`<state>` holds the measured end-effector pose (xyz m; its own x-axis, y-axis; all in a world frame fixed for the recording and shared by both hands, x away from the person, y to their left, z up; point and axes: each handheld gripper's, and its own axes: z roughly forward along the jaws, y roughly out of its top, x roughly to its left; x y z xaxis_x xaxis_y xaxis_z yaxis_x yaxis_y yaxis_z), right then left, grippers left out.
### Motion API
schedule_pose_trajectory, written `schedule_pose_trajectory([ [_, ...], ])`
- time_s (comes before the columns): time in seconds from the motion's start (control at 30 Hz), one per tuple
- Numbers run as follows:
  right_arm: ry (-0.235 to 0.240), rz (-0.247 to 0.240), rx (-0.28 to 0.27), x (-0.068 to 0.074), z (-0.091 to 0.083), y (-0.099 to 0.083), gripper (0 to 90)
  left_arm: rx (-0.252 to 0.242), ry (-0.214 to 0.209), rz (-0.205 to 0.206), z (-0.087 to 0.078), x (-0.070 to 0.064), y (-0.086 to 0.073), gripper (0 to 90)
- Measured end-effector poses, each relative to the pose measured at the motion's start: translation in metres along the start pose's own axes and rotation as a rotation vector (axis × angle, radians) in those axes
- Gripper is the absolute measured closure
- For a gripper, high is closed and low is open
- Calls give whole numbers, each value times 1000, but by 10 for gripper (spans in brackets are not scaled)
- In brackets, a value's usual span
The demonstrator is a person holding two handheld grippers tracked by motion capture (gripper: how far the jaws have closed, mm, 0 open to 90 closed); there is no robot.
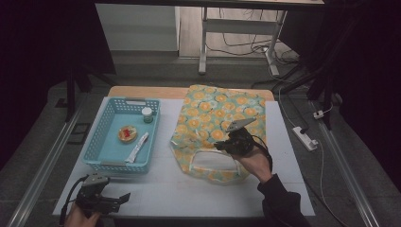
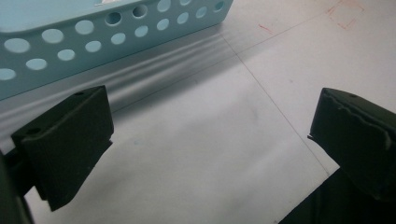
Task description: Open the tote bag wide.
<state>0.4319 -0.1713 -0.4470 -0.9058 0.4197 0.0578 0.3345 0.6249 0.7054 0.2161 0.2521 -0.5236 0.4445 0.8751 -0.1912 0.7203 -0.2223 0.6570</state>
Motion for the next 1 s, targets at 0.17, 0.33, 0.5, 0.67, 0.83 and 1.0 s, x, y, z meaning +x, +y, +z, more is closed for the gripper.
schedule_pose_trajectory([
  [0.17,-24,4,-20,-9,-1,8,887,2,2,0,0,0,0,0],
  [0.33,-48,15,-9,-21,8,10,887,1,1,-1,0,0,0,0],
  [0.5,-61,22,-2,-32,16,12,887,2,3,-1,0,0,0,0],
  [0.67,-76,34,-12,-47,21,20,887,0,2,-5,0,1,0,0],
  [0.83,-89,40,-9,-56,26,23,887,-1,2,-5,0,1,0,0],
  [1.0,-113,53,-11,-69,28,23,887,1,1,-7,0,1,0,0],
])
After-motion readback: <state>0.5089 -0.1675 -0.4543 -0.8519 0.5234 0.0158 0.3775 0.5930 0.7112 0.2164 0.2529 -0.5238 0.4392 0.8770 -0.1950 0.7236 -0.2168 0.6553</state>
